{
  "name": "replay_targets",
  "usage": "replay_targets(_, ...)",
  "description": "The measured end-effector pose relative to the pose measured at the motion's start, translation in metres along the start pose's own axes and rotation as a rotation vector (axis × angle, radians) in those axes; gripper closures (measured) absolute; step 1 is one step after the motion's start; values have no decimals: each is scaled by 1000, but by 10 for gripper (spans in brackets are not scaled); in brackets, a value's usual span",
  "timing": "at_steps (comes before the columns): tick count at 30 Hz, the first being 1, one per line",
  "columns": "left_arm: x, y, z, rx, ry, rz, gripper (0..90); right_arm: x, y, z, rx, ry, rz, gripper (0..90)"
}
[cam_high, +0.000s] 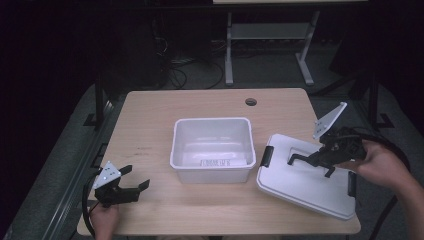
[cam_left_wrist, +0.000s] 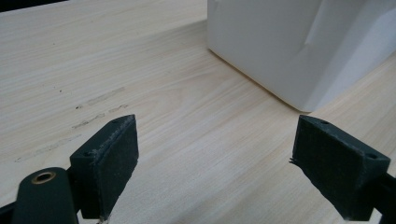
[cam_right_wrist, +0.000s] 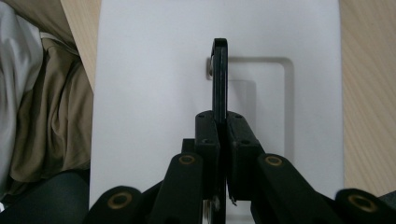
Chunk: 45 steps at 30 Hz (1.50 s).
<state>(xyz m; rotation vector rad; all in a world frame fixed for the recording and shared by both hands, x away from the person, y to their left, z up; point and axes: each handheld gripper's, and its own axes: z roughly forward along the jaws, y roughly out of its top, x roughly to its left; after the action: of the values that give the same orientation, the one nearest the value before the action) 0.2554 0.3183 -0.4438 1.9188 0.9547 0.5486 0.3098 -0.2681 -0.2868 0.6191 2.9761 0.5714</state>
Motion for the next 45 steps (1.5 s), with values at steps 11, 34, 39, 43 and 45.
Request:
replay_targets(11, 0, 0, 0, -3, 1, -1, 136, 2, 9, -16, -1, -11, -11, 845)
replay_targets(34, 2, -1, -2, -6, 3, -7, 136, 2, 29, -31, -23, -7, -33, 846)
replay_targets(39, 2, -1, -3, -8, 4, -6, 136, 3, 37, -34, -20, -9, -48, 846)
replay_targets(43, 2, -1, -3, -7, 5, -8, 136, 4, 44, -35, -21, -6, -56, 846)
replay_targets(45, 3, -1, -3, -8, 5, -6, 136, 4, 49, -36, -20, -6, -64, 846)
